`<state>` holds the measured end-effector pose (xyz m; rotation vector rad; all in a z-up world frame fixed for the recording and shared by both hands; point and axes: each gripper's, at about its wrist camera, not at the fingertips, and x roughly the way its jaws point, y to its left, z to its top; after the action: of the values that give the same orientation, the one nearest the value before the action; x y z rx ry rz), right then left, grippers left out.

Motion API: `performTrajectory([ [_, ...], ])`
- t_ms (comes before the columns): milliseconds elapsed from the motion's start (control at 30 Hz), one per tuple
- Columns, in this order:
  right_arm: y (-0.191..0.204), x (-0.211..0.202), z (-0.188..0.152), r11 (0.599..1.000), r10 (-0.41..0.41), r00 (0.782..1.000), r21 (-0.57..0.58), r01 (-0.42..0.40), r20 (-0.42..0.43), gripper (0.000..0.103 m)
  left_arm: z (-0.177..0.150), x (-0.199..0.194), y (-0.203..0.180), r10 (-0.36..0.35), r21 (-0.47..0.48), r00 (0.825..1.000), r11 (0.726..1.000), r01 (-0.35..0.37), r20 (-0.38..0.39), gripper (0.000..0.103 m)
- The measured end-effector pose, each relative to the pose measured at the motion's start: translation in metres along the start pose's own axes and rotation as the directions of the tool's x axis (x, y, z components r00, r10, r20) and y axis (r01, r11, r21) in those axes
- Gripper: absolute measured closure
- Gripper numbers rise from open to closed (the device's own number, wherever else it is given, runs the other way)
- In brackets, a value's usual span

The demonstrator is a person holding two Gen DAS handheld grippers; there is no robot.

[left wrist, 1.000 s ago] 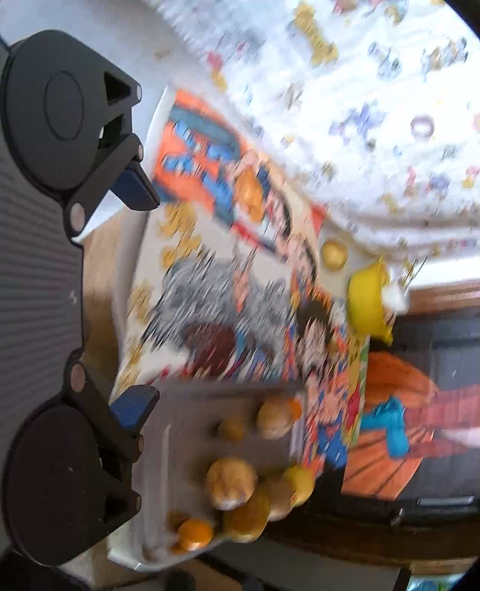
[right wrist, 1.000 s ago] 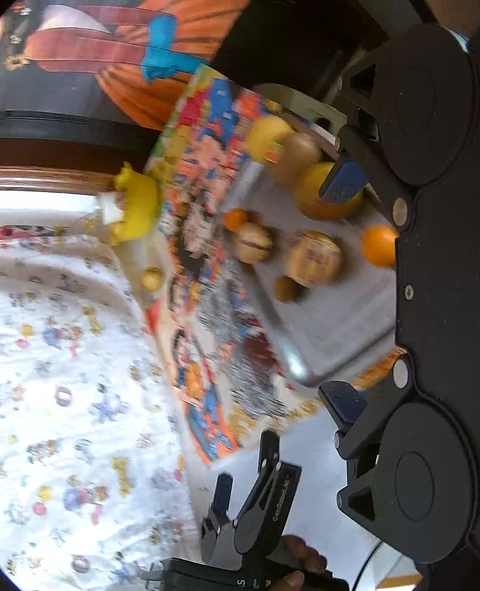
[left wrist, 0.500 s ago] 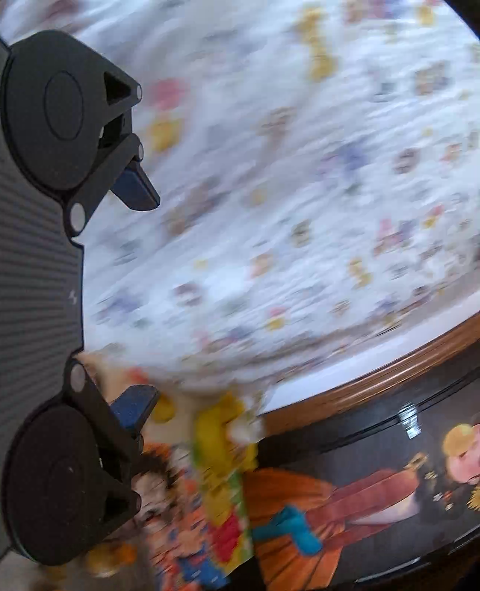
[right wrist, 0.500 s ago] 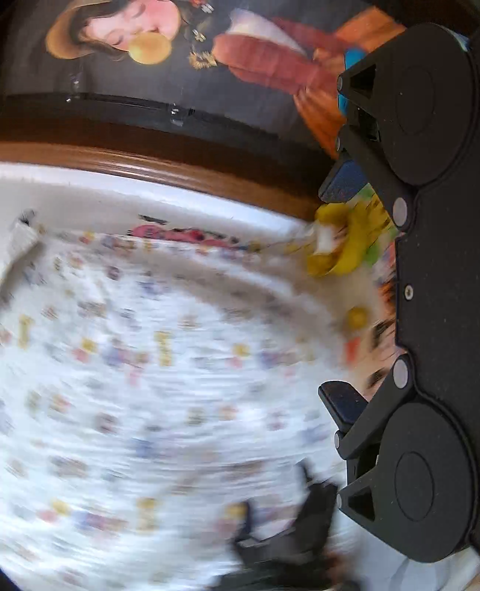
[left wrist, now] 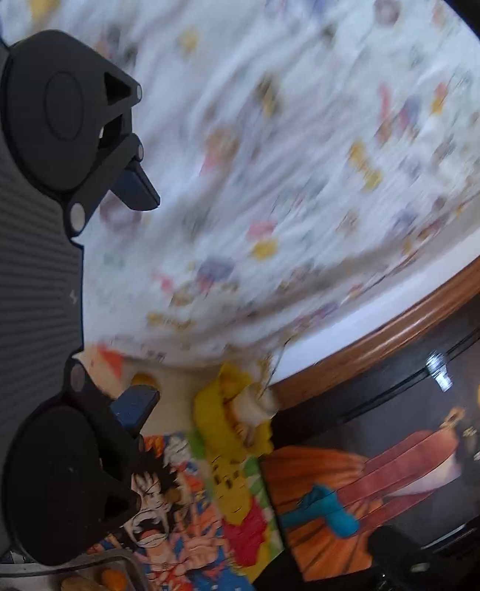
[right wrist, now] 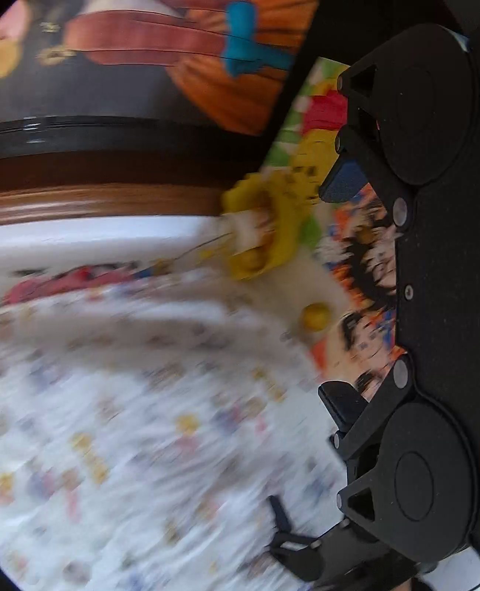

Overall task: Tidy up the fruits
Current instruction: 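Move both tools toward the yellow round fruit and pear beside the bowl, then grasp the yellow round fruit with the left tool while the right tool grasps the small brown fruit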

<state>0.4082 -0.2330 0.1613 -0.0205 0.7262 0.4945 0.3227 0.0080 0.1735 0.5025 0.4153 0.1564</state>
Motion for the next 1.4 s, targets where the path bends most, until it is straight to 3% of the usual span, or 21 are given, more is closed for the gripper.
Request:
performTrajectory([
  [133,-0.011,0.056,-0.023,0.999,-0.027,0.994,-0.021,0.024,-0.11,0.001,-0.016,0.045,-0.022,-0.065,0.026,0.997,0.997,0.066,-0.036,0.0],
  [267,-0.026,0.098,-0.042,0.998,-0.047,0.988,-0.058,0.039,-0.145,0.001,-0.028,0.088,-0.039,-0.115,0.038,0.992,0.992,0.117,-0.057,0.0],
  [400,-0.04,0.143,-0.06,0.988,-0.007,0.98,-0.152,-0.024,-0.2,0.001,-0.041,0.129,-0.052,-0.13,0.028,0.99,0.991,0.132,-0.061,0.0],
  [567,-0.045,0.186,-0.079,0.965,-0.013,0.982,-0.259,-0.036,-0.186,0.001,-0.055,0.168,-0.068,-0.166,0.026,0.986,0.986,0.167,-0.021,0.0],
  [667,-0.052,0.206,-0.08,0.975,0.02,0.98,-0.215,-0.064,-0.199,0.003,-0.06,0.191,-0.074,-0.188,0.003,0.981,0.982,0.189,-0.038,0.0],
  [767,-0.06,0.223,-0.079,0.987,0.057,0.976,-0.138,-0.087,-0.211,0.007,-0.065,0.217,-0.081,-0.207,-0.04,0.975,0.978,0.204,-0.076,0.0],
  [1000,-0.066,0.248,-0.084,0.99,0.072,0.969,-0.105,-0.099,-0.234,0.02,-0.069,0.257,-0.084,-0.264,-0.142,0.957,0.959,0.247,-0.12,0.001],
  [1267,-0.066,0.258,-0.083,0.991,0.09,0.975,-0.08,-0.108,-0.201,0.027,-0.067,0.278,-0.091,-0.273,-0.154,0.953,0.955,0.252,-0.134,0.001],
  [1400,-0.064,0.26,-0.083,0.991,0.078,0.981,-0.096,-0.096,-0.18,0.042,-0.065,0.285,-0.094,-0.281,-0.169,0.951,0.951,0.258,-0.13,0.001],
])
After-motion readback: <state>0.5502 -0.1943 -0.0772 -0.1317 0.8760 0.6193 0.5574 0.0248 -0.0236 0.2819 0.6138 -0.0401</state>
